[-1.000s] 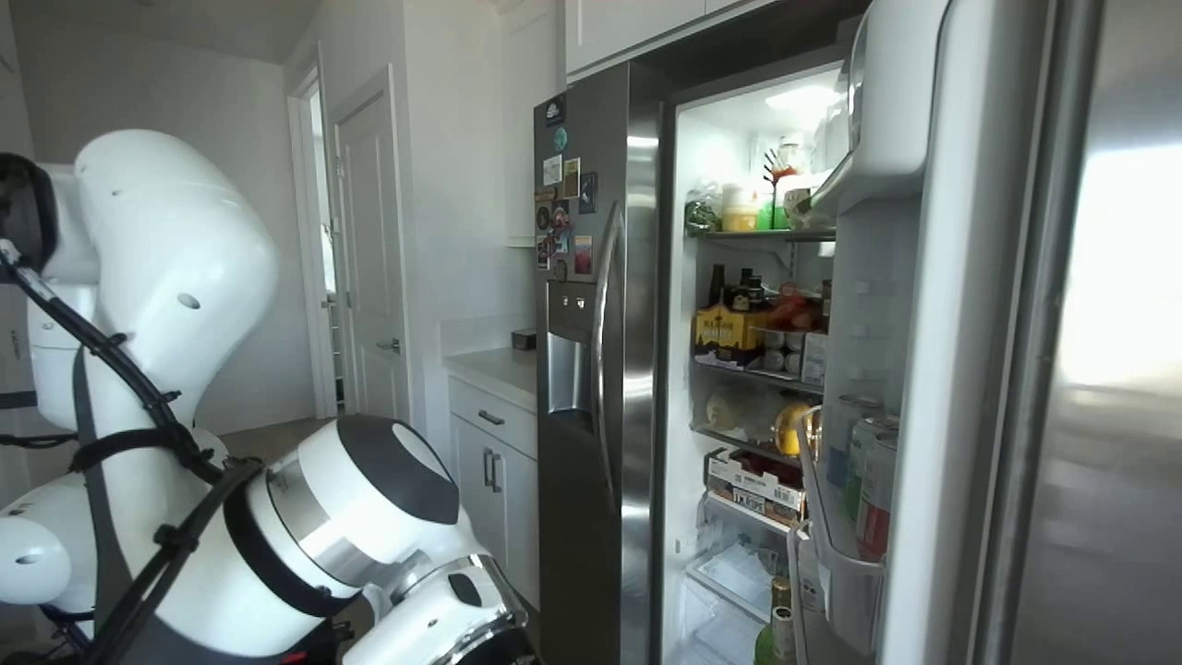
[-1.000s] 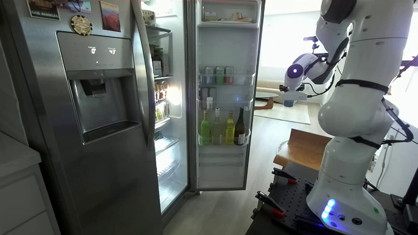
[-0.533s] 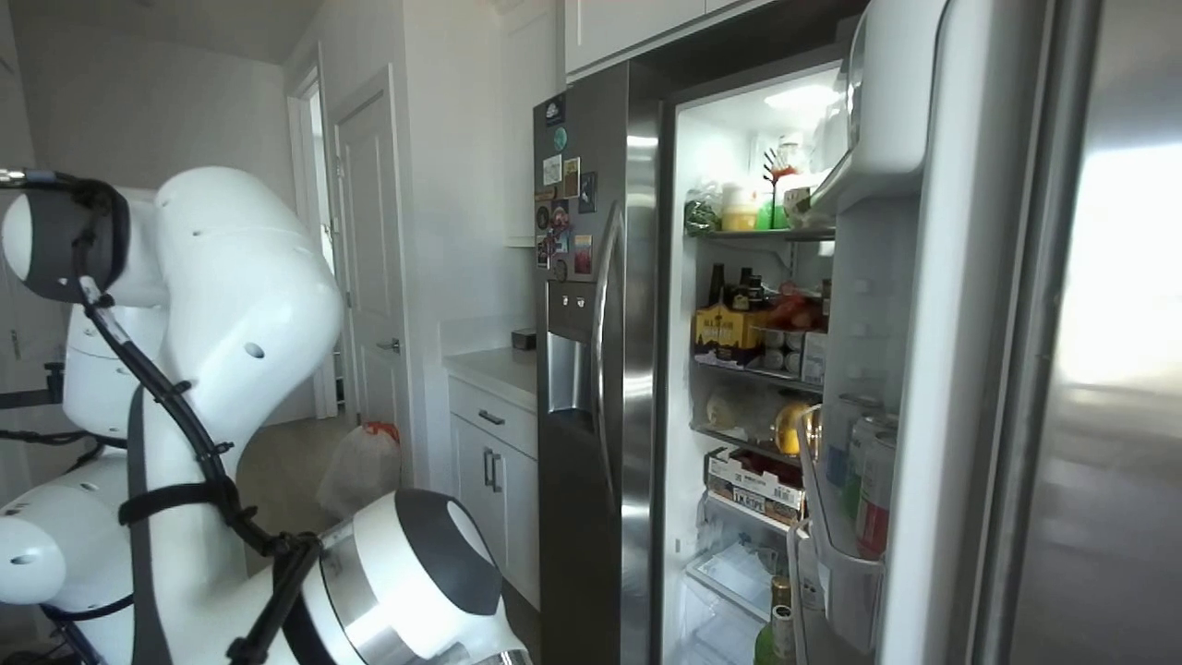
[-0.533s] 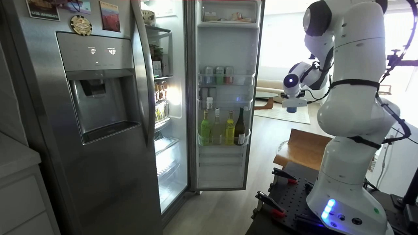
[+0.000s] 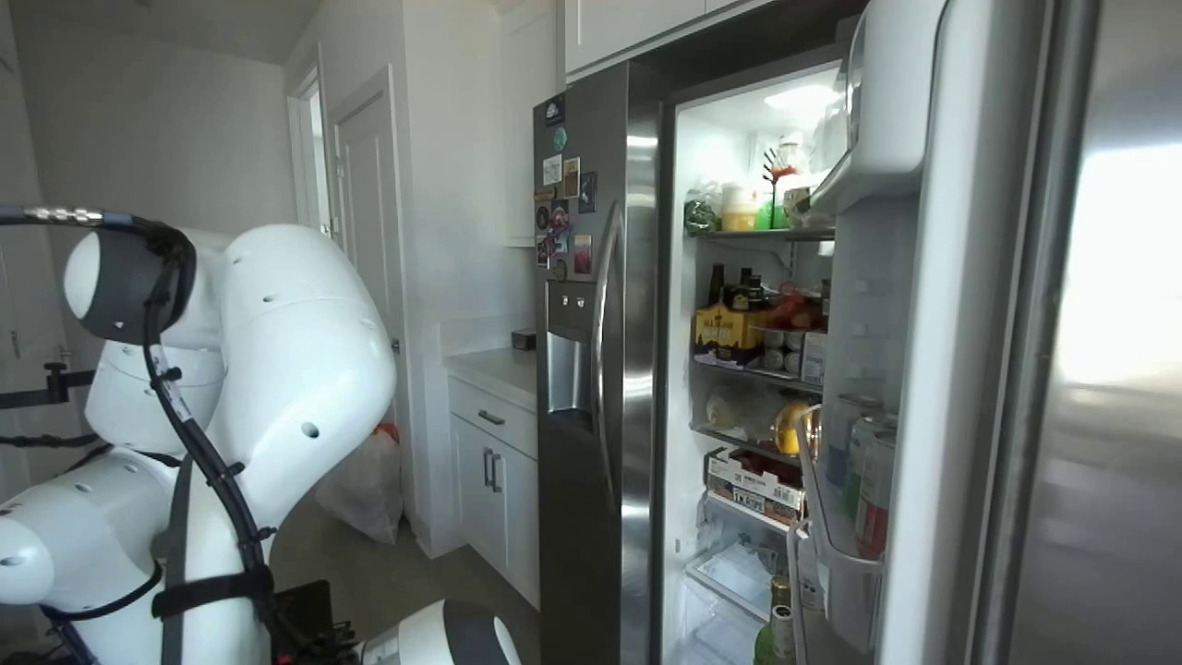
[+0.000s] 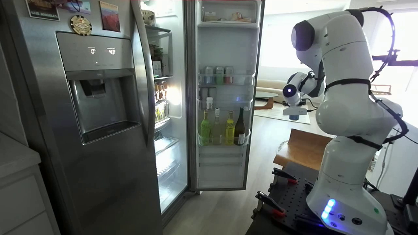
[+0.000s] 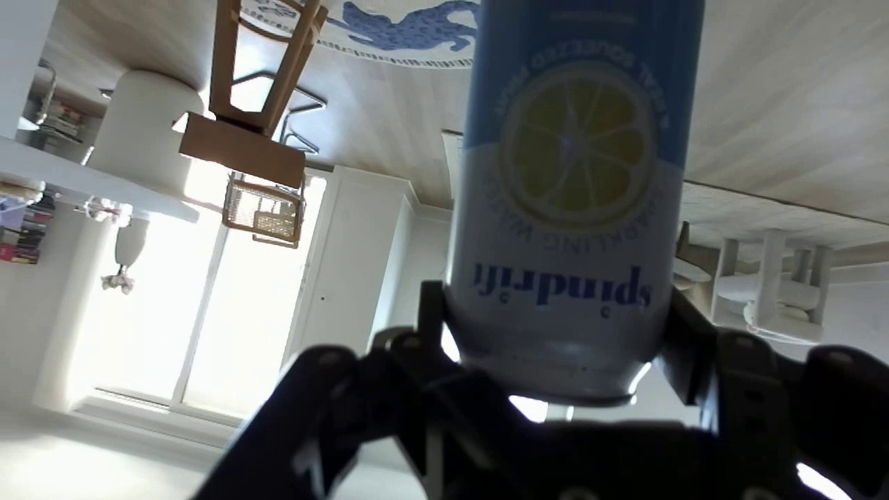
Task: Move a soda can from the refrigerator door to the stool
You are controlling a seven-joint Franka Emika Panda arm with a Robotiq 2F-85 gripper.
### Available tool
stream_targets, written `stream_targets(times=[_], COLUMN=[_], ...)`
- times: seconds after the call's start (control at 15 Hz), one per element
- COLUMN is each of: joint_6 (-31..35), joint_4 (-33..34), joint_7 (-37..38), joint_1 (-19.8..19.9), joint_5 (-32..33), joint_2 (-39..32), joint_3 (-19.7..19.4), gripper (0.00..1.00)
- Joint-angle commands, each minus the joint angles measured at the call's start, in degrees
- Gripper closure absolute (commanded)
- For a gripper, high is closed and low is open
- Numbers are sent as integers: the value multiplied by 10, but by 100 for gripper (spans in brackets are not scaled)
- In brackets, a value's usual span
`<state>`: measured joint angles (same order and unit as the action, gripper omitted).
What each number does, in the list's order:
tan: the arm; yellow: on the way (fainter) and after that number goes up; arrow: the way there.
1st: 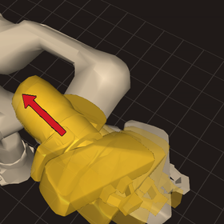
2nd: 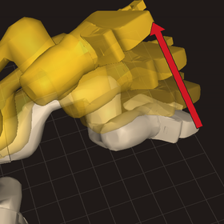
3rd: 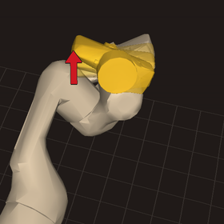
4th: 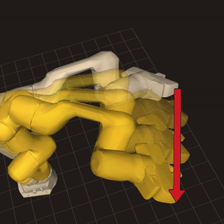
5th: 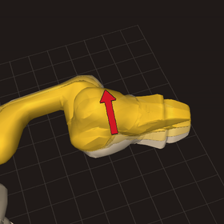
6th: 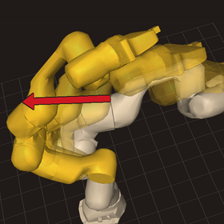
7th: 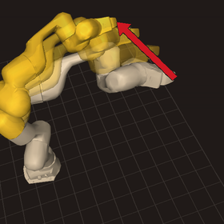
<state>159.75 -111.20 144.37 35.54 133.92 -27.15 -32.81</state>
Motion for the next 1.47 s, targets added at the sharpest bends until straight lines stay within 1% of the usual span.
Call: stream_targets(times=[0.0, 0.2, 0.27, 0.33, 0.4, 0.67, 0.8, 1.0, 1.4], joint_6=[-1, -1, -13, -14, -19, -26, -28, -33, -35], joint_4=[43, 62, 64, 70, 75, 84, 87, 89, 110], joint_7=[50, 79, 50, 51, 48, 46, 46, 46, 43], joint_1=[33, 56, 95, 107, 129, 183, 201, 220, 222], joint_5=[29, 48, 38, 43, 46, 54, 61, 75, 87], joint_2=[-34, -60, -54, -60, -64, -83, -96, -115, -158], joint_3=[19, 35, 76, 86, 108, 163, 180, 195, 186], gripper=[53, 53, 53, 53, 53, 53, 53, 53, 53])
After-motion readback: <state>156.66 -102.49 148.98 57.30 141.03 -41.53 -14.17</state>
